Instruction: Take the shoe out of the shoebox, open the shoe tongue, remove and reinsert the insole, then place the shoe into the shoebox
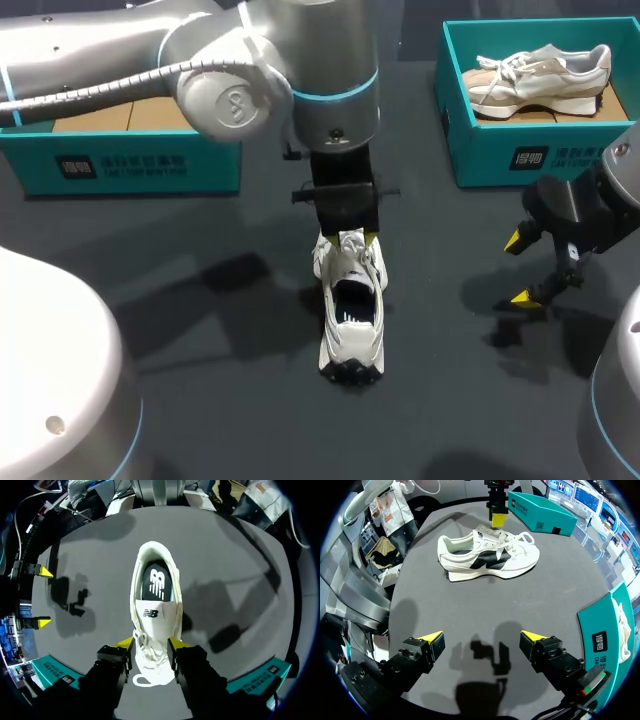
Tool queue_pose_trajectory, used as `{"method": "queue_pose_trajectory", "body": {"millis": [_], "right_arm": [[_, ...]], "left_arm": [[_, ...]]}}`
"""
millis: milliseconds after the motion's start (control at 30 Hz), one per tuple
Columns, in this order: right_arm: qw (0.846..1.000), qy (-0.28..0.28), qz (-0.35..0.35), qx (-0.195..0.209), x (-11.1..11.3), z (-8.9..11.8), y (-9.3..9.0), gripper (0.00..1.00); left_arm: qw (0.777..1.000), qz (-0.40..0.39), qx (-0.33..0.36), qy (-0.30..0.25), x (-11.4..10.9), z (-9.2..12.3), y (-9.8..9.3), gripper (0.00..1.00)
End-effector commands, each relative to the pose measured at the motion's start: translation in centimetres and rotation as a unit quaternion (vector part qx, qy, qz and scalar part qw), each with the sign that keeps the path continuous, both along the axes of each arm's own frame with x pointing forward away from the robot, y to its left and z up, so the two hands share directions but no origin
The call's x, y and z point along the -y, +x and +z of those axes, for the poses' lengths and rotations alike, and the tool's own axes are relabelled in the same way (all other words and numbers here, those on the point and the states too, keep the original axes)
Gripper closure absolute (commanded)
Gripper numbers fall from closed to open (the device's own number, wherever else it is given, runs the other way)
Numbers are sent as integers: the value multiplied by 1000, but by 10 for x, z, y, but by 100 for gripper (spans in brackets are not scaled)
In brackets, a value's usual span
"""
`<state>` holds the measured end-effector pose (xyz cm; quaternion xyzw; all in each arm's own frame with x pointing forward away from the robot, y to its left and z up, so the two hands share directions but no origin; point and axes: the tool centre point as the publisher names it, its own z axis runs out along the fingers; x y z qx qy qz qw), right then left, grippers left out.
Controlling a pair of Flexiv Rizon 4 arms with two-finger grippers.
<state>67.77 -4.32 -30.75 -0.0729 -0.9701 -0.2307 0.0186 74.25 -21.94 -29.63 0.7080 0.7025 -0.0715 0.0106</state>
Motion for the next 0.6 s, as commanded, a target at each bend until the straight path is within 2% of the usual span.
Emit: {"method": "queue_pose_trajectory", "body": {"millis": [33, 367, 467, 600], "right_arm": [[1000, -2, -1, 1, 0, 0, -2, 0], [1000, -2, -1, 1, 0, 0, -2, 0], [1000, -2, -1, 1, 0, 0, -2, 0], [1000, -2, -1, 1, 0, 0, -2, 0]], "left_arm": [[1000, -10, -11, -3, 2, -15, -11, 63], [998, -12, -53, 4, 2, -53, -27, 72], [999, -12, -51, 3, 0, -52, -28, 73], [999, -13, -34, -12, -3, -35, -29, 73]]}}
